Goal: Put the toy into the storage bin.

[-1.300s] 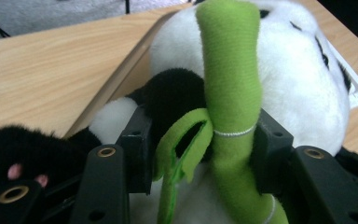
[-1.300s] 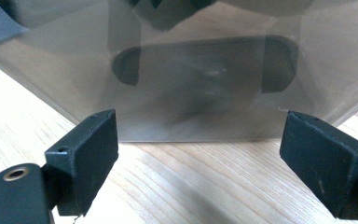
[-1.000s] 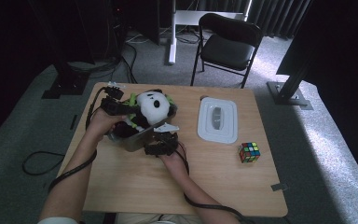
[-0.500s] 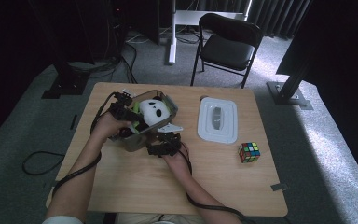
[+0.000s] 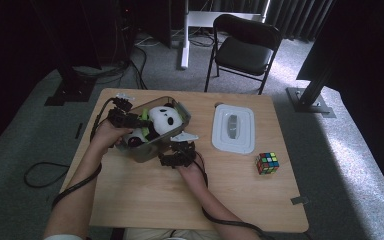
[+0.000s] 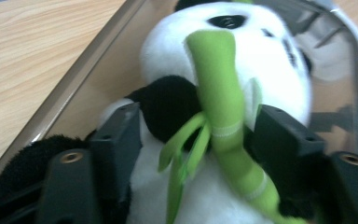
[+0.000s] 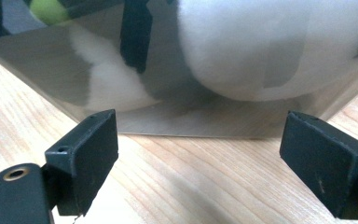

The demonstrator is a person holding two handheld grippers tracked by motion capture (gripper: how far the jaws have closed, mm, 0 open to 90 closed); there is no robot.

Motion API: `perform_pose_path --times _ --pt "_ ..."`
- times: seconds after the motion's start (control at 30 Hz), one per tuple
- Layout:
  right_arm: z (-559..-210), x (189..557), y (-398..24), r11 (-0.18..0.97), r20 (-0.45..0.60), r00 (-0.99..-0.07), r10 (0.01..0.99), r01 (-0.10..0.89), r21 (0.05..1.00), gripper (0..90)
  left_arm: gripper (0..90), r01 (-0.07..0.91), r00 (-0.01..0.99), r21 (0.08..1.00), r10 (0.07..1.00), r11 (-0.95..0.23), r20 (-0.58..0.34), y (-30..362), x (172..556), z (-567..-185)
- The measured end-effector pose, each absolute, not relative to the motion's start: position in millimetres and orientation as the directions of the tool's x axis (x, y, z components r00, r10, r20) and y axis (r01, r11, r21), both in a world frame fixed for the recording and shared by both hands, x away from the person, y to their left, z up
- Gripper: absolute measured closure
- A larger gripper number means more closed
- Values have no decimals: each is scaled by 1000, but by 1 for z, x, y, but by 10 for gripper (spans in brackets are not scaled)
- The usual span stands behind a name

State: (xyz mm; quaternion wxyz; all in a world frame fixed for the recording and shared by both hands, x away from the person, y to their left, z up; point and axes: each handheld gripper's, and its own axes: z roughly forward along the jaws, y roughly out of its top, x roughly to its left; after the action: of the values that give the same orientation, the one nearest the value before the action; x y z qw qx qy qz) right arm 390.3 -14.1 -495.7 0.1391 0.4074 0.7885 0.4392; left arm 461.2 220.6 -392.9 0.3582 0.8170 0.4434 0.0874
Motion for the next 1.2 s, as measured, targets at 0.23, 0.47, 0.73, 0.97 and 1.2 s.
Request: perform_pose_path --times 0.23,0.47,0.73,0.97,1.2 --pt "-496 389 -20 278 139 -626 767 520 808 112 319 638 580 706 795 -308 -177 233 449 -381" --pt "-500 388 -21 299 127 -632 764 522 799 112 115 562 536 778 840 -282 -82 262 448 -374" --pt "-502 386 -21 311 124 -638 760 523 793 112 6 576 416 799 903 -169 -110 301 462 -395" --pt "-503 385 -21 321 120 -643 757 525 789 112 6 535 352 839 929 -102 -111 325 476 -421" --pt "-506 386 -22 331 115 -644 756 528 782 112 7 551 275 832 955 -66 -107 340 491 -446"
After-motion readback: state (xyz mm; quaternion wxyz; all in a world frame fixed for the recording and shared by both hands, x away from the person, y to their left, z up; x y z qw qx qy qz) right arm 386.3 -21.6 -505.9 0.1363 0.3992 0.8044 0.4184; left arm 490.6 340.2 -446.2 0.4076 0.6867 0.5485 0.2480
